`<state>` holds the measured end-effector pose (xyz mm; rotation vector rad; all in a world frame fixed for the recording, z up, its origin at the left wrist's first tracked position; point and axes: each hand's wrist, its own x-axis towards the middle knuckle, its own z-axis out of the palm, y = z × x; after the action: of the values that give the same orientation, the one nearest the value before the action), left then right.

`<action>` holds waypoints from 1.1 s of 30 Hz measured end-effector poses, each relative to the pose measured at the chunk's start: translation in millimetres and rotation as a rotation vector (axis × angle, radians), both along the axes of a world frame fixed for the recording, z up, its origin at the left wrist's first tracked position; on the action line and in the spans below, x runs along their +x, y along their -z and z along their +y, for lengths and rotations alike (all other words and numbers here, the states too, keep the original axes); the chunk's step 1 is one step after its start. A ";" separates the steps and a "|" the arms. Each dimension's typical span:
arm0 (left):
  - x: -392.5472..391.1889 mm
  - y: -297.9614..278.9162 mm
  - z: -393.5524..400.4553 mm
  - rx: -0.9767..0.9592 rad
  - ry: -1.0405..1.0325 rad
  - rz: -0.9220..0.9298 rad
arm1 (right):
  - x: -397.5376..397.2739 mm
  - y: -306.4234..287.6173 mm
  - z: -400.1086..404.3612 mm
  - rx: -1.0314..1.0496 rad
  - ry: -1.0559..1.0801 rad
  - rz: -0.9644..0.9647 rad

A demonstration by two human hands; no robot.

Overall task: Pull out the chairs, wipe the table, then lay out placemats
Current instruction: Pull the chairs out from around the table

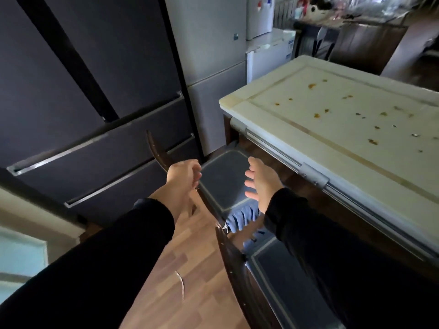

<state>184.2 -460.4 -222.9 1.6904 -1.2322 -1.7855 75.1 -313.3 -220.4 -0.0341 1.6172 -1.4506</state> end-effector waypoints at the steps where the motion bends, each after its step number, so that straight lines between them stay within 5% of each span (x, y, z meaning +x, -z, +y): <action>1: 3.6 -1.7 -6.1 -0.004 -0.005 -0.014 | 1.5 -0.9 -3.8 0.005 0.003 0.015; 9: 28.4 3.1 -58.7 -0.134 0.040 -0.097 | 19.8 3.8 -48.8 0.024 0.041 0.021; 16: 24.2 37.4 -162.3 -0.497 0.531 -0.285 | 22.8 31.6 -112.4 0.075 0.146 0.064; 22: 32.2 56.5 -248.5 -0.602 1.032 -0.440 | 53.7 58.0 -162.6 0.116 0.332 0.003; 33: 31.5 63.3 -312.8 -0.615 1.287 -0.366 | 92.8 70.4 -205.4 0.148 0.485 0.018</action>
<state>215.8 -773.2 -286.2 0.8280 -3.0650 -1.2454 167.9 -518.7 -290.7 0.4597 1.8232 -1.6828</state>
